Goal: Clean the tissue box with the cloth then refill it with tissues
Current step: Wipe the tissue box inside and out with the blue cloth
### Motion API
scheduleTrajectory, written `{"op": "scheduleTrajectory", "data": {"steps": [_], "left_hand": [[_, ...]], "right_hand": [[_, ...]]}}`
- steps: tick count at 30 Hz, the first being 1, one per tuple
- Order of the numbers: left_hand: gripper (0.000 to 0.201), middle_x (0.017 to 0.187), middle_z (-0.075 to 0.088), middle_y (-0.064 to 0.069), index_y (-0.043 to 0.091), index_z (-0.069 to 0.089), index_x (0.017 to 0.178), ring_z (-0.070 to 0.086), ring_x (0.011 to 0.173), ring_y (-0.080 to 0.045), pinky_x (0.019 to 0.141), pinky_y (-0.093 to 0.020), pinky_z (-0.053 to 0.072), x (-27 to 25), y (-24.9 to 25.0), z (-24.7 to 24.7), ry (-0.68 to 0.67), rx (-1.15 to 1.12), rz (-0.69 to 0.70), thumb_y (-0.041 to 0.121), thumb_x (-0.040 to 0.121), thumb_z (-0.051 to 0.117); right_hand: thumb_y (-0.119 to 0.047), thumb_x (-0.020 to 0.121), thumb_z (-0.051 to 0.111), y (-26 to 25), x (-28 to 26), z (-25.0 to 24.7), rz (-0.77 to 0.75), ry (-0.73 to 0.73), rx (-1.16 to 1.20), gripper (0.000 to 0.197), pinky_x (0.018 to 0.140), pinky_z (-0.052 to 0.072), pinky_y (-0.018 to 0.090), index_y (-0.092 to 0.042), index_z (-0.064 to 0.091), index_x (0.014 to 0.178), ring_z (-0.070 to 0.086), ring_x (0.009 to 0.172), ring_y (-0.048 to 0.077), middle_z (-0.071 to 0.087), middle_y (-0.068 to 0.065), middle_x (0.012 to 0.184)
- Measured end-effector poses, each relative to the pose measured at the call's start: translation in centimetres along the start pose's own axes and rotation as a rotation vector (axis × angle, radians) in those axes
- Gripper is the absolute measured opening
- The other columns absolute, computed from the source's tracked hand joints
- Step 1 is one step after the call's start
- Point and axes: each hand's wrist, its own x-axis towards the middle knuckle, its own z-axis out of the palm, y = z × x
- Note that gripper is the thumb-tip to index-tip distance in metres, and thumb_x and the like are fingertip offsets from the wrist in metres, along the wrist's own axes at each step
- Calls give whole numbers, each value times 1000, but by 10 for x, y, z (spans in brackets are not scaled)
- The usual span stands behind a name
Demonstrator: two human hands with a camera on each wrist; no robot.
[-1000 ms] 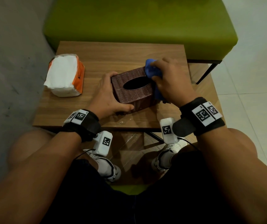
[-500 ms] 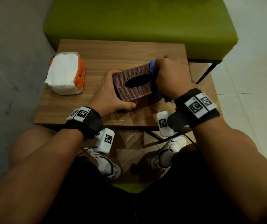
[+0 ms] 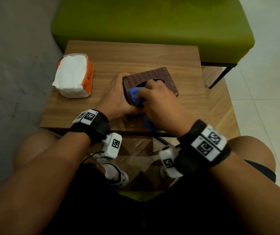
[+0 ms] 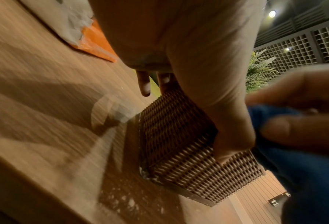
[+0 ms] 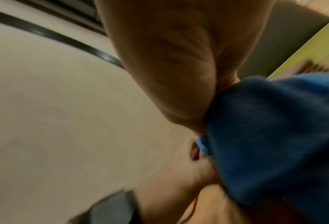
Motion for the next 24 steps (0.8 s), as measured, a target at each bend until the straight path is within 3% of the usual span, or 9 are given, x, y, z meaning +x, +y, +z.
{"op": "scheduleTrajectory", "data": {"steps": [5,10,13,17,19,21,24], "left_hand": [[130,150,45,0,23,31,155,45,139,-16,120,-44,41,0,0,2,5,25,17,62,47,91],[132,151,44,-2,22,30,157,47,138,-21,117,-46,43,-2,2,1,9,-3,5,59,45,88],[131,153,44,0,24,29,157,46,140,-18,119,-48,43,-2,1,1,-1,-2,15,56,48,94],[130,159,40,2,26,25,161,39,147,-15,124,-44,36,-5,-4,5,18,-2,18,54,56,98],[131,162,39,3,31,23,162,38,149,-14,124,-43,36,-7,-5,5,11,-43,-5,54,57,99],[128,160,43,4,32,27,161,43,145,-13,122,-38,38,-4,-2,4,22,-76,-46,50,59,101],[114,147,53,8,29,36,159,52,132,-11,111,-31,44,4,6,-2,53,-192,-144,46,65,99]], "right_hand": [[-4,95,56,44,-12,-23,225,90,-55,25,75,31,35,-13,68,115,55,109,36,55,14,117],[-7,91,62,-13,-6,4,16,46,2,23,74,39,37,-12,65,113,49,105,29,51,10,114],[-9,93,61,14,-8,-1,63,62,7,23,82,46,40,-15,66,115,50,108,29,51,10,117],[-4,95,61,79,-14,-13,284,221,82,25,79,39,37,-14,70,116,56,101,35,54,14,111],[-8,96,66,91,-15,-11,331,315,207,22,79,41,34,-16,71,116,59,100,29,59,8,111],[-15,97,67,92,-16,-4,381,437,370,22,85,50,36,-18,71,118,63,106,21,67,4,117],[-21,99,65,91,-18,8,430,638,544,34,96,56,36,-19,64,133,64,115,13,67,0,129]]}}
